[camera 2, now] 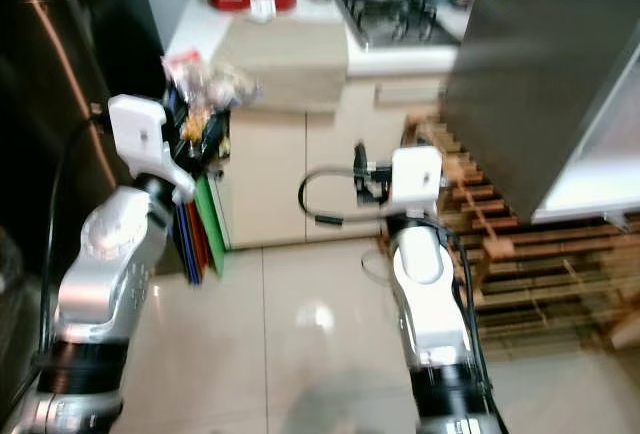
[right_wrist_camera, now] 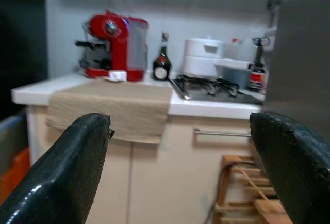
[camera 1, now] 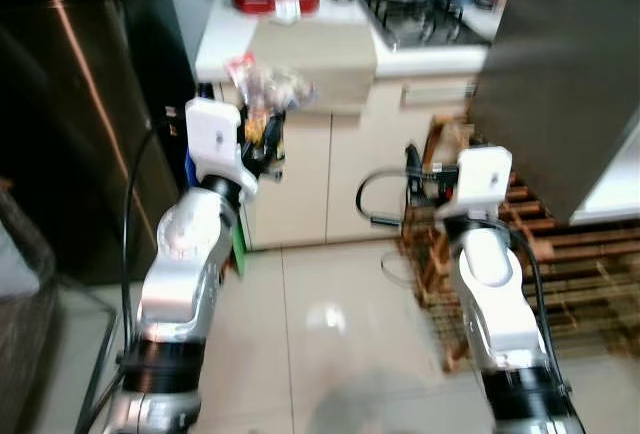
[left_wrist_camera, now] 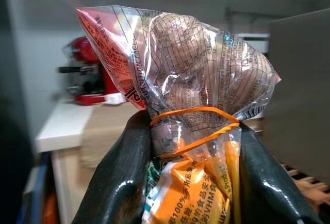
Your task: Restocking fridge
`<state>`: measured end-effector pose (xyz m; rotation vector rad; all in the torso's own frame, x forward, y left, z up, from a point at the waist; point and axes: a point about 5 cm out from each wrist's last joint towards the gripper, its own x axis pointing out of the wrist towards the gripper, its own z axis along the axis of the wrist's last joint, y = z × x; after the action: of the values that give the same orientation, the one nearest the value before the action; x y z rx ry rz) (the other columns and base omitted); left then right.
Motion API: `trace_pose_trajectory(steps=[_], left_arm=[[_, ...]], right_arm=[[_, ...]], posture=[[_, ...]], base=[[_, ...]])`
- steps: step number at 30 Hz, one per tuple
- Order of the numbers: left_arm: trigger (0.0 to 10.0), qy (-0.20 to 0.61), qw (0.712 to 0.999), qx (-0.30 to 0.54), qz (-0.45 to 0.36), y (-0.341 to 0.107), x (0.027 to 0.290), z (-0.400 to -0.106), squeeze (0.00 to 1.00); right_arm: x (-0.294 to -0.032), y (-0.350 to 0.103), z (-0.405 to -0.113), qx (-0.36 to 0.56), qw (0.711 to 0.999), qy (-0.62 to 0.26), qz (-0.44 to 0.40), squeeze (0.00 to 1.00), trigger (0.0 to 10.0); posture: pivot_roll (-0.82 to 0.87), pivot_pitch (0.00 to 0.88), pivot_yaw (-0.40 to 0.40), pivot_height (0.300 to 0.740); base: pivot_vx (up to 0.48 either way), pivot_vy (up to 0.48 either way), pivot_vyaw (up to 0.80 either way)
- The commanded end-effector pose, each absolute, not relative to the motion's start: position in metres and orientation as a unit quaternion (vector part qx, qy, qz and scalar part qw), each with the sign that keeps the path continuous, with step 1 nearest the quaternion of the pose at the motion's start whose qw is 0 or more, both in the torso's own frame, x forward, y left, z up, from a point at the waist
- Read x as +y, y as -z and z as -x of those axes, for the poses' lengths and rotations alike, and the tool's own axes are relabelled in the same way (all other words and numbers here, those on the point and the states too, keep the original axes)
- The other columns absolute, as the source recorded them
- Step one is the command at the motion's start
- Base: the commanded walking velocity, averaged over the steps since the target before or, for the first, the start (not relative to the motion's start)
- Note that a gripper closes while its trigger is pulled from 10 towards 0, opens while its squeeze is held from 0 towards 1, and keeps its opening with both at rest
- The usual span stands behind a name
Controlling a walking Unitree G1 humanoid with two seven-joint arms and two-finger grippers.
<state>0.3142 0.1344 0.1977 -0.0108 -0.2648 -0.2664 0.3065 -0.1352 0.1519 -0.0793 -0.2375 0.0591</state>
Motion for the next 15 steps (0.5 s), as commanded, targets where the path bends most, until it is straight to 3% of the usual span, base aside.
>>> trace_pose_trajectory(steps=[1,6,15], left_arm=[[10.0,0.121,0.983,-0.135,0.006,-0.202,0.135,-0.319,0.0],[10.0,0.083,0.992,-0.093,0.022,-0.184,0.153,-0.32,0.0],[10.0,0.134,0.985,-0.108,0.019,-0.187,0.132,-0.321,0.0]], right_arm=[[-0.14,-0.152,-0.308,-0.119,0.992,-0.021,0.042,0.0,10.0],[-0.151,-0.148,-0.304,-0.108,0.993,-0.005,0.042,0.0,10.0],[-0.152,-0.144,-0.303,-0.098,0.994,-0.01,0.047,0.0,10.0]], posture=[[-0.05,0.0,0.059,0.74],[-0.07,0.0,0.061,0.74],[-0.08,0.0,0.064,0.74]], base=[[0.274,-0.394,0.0],[0.269,-0.395,0.0],[0.278,-0.389,0.0]])
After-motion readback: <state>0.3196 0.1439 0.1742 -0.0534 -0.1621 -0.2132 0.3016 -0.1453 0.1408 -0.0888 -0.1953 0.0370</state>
